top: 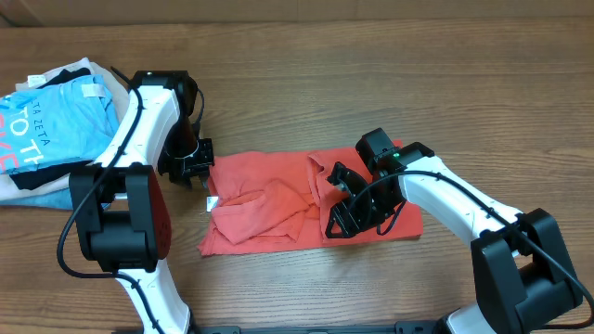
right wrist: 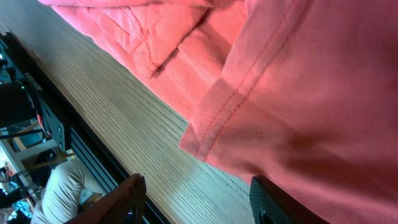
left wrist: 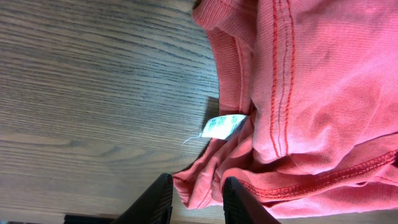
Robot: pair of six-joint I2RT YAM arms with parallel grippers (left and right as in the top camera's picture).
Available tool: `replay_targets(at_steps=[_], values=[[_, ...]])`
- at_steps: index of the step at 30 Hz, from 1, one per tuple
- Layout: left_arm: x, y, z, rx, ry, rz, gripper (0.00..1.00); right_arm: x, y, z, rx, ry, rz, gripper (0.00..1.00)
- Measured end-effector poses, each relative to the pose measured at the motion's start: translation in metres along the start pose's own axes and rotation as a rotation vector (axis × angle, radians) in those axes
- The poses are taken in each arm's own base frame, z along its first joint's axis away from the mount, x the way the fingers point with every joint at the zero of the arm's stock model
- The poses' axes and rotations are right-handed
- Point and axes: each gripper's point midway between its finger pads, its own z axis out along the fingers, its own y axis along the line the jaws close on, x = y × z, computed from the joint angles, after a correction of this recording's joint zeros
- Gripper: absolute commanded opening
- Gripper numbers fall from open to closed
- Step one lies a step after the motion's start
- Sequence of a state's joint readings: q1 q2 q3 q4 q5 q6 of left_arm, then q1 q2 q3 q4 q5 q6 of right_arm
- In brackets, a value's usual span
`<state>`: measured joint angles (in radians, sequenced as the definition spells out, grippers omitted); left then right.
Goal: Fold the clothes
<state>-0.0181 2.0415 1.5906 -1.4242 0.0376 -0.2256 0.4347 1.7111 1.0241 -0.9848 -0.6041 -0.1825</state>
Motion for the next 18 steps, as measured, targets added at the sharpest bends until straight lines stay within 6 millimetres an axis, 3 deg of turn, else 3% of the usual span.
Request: replay_targets(at_steps=[8, 14, 18], values=[[0.0, 0.0, 0.0, 0.0, 0.0, 0.0, 0.32, -0.014, 0.0, 0.0, -0.004, -0.055, -0.047, 0.59], [0.0, -0.001, 0.0, 0.003, 0.001, 0.0, 0.35, -0.055, -0.013, -0.006, 0.076, -0.209, -0.029, 0.59], [0.0, -0.001, 0.0, 0.004, 0.001, 0.0, 0.37, -0.069, -0.022, -0.013, 0.128, -0.267, 0.015, 0.59]])
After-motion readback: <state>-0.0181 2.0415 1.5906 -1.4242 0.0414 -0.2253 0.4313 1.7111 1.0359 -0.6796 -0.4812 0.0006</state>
